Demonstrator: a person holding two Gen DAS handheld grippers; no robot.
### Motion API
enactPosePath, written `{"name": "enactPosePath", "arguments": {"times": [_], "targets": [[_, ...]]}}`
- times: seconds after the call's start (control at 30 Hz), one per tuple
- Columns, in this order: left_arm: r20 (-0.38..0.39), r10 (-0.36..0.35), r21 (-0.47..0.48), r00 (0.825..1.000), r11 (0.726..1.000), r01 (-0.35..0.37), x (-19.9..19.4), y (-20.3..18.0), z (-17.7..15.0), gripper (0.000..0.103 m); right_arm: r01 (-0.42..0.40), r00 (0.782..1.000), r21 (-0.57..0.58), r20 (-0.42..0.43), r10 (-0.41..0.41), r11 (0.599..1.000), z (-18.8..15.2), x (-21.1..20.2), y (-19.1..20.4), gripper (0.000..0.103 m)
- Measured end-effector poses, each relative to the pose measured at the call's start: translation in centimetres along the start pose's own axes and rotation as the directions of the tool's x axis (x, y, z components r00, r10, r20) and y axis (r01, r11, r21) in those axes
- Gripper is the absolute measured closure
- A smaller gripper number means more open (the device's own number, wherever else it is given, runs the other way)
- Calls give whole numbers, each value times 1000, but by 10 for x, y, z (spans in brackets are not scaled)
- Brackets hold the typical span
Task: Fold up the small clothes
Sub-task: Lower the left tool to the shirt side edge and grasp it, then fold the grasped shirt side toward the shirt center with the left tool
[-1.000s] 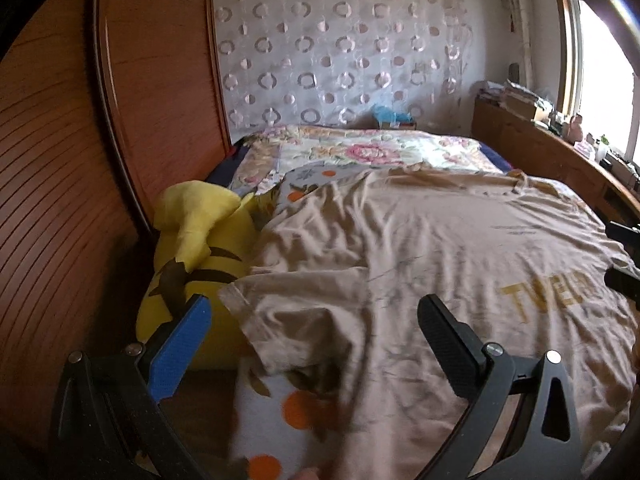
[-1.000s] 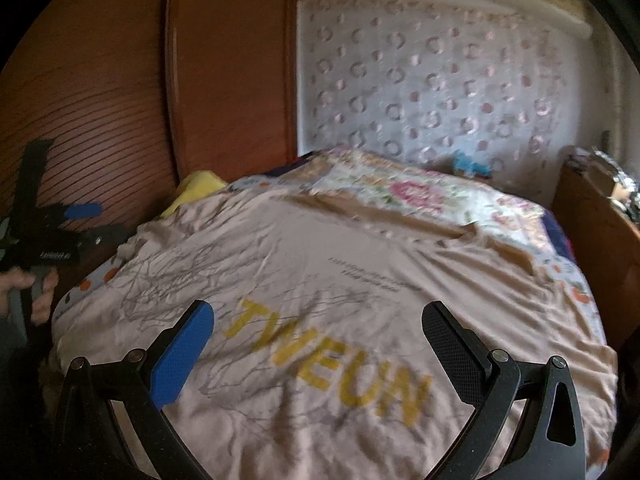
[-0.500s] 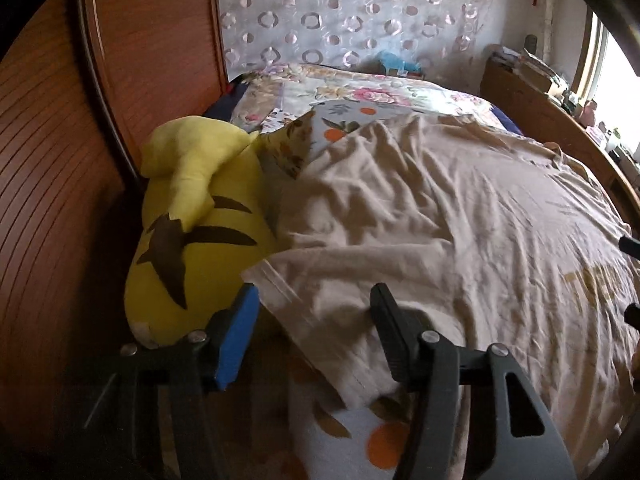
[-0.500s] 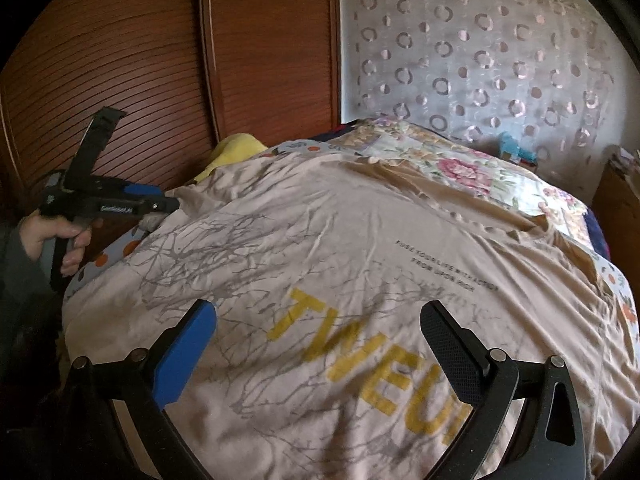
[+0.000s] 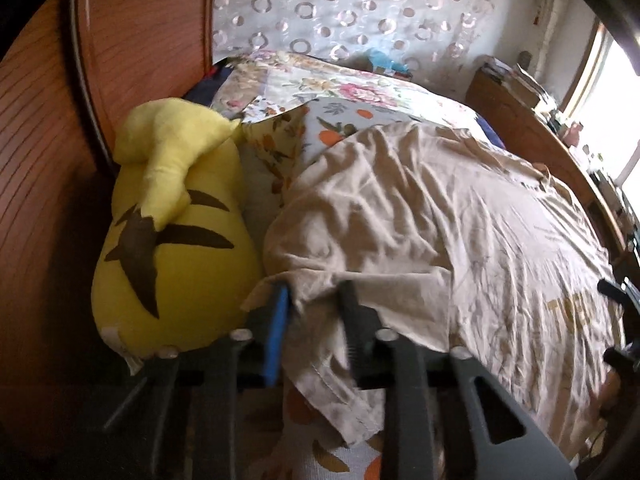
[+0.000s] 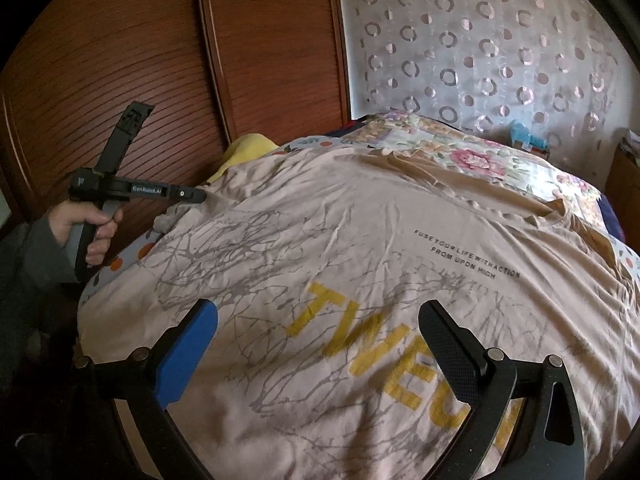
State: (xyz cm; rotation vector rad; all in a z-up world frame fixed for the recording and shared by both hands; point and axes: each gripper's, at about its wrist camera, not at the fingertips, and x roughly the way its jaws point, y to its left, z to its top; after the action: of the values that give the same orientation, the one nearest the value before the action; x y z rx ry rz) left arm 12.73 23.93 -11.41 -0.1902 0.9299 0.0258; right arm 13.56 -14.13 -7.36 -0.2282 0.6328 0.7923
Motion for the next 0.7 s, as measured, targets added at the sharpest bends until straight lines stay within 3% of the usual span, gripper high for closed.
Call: {"name": "enactPosePath", "arguments": {"times": [0.17, 0.37, 0.5, 0.7], "targets": [[21, 88, 89, 996, 992, -89, -5, -9, 0, 95, 25, 1000, 8, 10, -26, 1000, -4, -4, -2, 2], [101, 137, 140, 985, 979, -150, -27, -19, 4, 97, 28, 999, 43, 23, -29, 999, -6, -6, -7, 2], [133, 121, 180, 984, 973, -144, -37, -38, 11, 97, 35, 999, 64, 25, -36, 997, -10, -4, -9, 2], [164, 33, 236, 986, 969, -72, -50, -83, 29, 97, 49, 998, 91, 39, -52, 995, -12, -7, -13, 2]]}}
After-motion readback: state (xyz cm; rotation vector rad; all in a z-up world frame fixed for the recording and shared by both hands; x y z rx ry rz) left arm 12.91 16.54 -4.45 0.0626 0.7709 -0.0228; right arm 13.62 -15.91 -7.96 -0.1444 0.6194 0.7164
